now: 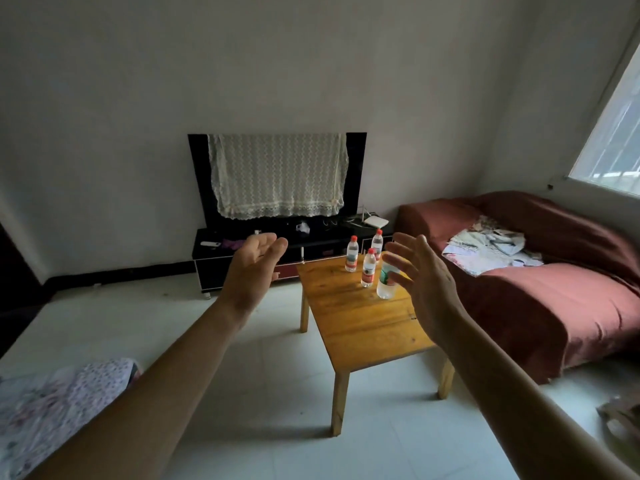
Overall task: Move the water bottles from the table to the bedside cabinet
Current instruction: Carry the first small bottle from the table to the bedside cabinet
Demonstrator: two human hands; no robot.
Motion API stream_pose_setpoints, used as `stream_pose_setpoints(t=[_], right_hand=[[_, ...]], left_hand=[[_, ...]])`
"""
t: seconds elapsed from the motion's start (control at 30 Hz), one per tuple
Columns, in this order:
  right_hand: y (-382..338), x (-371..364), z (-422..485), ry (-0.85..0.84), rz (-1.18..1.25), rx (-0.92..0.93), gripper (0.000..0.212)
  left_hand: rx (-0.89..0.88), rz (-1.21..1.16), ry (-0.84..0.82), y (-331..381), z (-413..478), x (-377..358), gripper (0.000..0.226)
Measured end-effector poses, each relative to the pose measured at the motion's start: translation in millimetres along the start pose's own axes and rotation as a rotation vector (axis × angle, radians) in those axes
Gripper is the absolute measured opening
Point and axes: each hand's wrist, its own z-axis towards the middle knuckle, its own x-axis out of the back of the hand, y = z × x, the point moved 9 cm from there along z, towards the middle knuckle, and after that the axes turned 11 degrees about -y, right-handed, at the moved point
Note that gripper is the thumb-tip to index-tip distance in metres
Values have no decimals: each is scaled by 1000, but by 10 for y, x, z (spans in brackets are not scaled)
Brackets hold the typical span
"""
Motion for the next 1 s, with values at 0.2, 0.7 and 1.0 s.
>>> stream_pose_setpoints(t=[0.2,0.7,1.0], right_hand=[[342,-60,1102,15,15,12,45],[1197,-607,3640,-42,-67,-38,49],[1634,-1002,4954,79,-30,-47,40]], left_hand=[[-4,21,0,-227,1004,248,50],[47,-5,-22,-1152,3327,1111,54],[16,-61,-93,-1656,4808,1762,54]])
